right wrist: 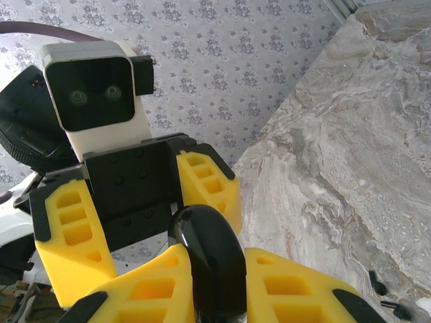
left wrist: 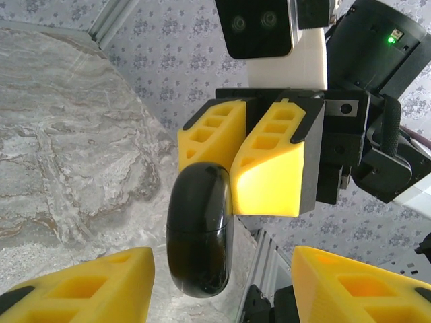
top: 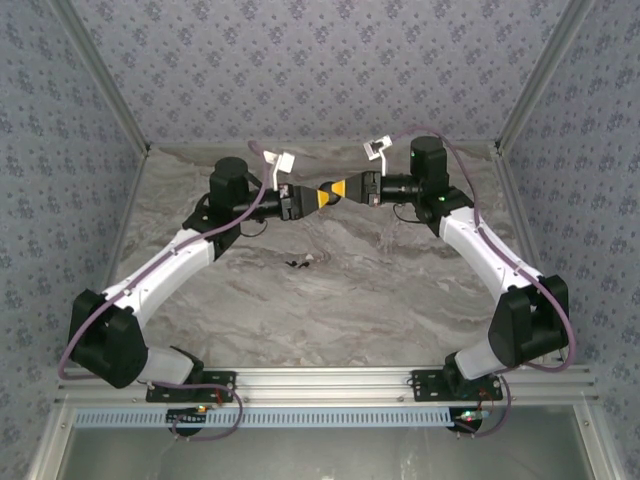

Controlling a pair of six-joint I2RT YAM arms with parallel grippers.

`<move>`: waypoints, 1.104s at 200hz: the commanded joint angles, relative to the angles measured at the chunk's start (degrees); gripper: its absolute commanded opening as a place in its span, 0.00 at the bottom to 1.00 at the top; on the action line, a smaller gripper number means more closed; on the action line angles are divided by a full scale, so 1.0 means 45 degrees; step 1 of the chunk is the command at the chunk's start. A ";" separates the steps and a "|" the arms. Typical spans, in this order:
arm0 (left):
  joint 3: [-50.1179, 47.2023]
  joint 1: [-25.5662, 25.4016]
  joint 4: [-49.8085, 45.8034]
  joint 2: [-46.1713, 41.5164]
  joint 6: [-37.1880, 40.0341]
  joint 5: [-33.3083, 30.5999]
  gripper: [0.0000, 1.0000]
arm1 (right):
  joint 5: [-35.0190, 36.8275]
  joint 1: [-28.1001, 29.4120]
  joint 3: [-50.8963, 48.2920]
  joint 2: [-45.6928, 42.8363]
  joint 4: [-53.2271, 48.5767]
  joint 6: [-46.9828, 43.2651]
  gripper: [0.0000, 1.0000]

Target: Insert the wireless bluetooth earbuds into the charging case

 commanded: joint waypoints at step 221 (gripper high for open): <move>0.0808 -0.0250 -0.1576 0.0374 0.1184 -0.1257 0.22 | 0.1238 0.0531 0.0541 -0.1021 -0.2158 -0.1339 0.40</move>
